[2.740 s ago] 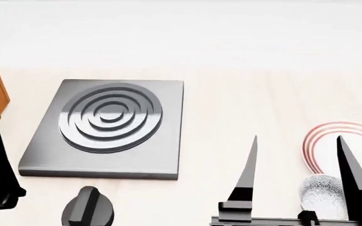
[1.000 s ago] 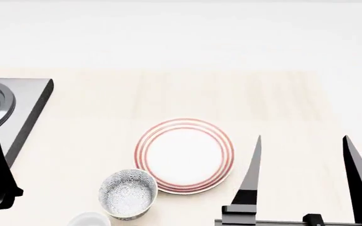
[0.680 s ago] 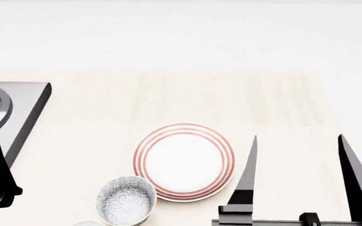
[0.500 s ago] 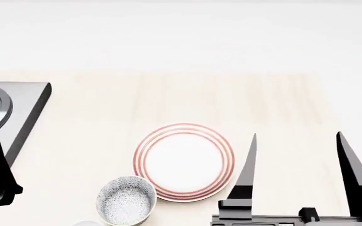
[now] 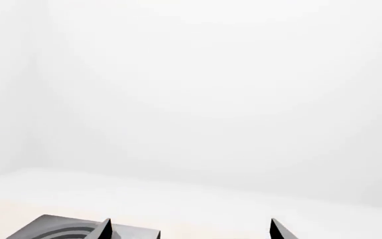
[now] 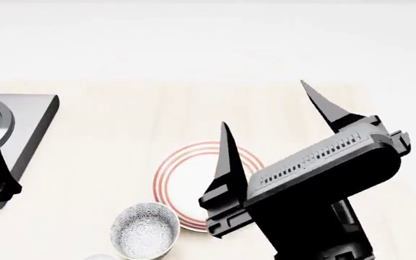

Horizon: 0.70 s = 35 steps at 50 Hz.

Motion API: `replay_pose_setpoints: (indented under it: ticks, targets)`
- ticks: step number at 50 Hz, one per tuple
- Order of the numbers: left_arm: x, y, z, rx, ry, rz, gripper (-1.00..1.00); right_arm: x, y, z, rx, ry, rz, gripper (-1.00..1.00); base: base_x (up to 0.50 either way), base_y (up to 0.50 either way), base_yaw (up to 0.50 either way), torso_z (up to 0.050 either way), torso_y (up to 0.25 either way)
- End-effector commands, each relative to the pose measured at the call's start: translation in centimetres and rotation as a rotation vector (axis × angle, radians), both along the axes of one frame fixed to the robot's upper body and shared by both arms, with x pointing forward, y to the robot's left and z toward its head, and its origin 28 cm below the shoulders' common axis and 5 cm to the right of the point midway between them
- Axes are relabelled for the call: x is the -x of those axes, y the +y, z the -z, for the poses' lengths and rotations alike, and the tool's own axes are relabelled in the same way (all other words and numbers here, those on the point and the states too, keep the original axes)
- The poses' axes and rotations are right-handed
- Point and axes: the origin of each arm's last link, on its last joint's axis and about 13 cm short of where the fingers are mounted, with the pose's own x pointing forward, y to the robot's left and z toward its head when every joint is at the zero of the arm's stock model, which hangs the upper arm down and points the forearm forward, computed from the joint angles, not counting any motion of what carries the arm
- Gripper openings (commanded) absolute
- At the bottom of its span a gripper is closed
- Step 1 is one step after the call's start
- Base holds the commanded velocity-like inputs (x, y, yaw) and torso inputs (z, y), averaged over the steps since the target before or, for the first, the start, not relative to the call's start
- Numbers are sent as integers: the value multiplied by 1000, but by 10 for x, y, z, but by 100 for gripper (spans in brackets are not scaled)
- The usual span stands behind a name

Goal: Pick the akita bowl between the plate and the ramekin and place it on the plate.

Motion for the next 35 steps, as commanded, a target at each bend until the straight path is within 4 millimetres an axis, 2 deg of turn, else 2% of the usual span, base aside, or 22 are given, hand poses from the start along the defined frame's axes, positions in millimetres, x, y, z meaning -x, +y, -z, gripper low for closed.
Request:
replay_pose_setpoints:
  ticks: [1, 8, 10, 11, 17, 27, 35]
  targets:
    - [-6, 2, -4, -22, 23, -22, 100, -28, 1, -24, 245, 88, -74, 100, 0, 0, 0, 0, 0]
    - [-6, 4, -4, -44, 29, -24, 100, -47, 8, -39, 382, 138, -173, 100, 0, 0, 0, 0, 0]
    - [-4, 4, -3, -46, 29, -20, 100, -52, 9, -42, 461, 143, -185, 100, 0, 0, 0, 0, 0]
    - [-4, 5, -1, -36, 39, -18, 100, -57, 11, -42, 556, 197, -238, 100, 0, 0, 0, 0, 0]
    - [-2, 4, 2, -38, 46, -7, 100, -66, 20, -41, 774, 242, -306, 100, 0, 0, 0, 0, 0]
    - [0, 6, 2, -39, 38, -5, 100, -76, 32, -37, 921, 252, -346, 100, 0, 0, 0, 0, 0]
    - [1, 7, 2, -45, 37, 0, 100, -70, 42, -28, 1007, 320, -473, 100, 0, 0, 0, 0, 0]
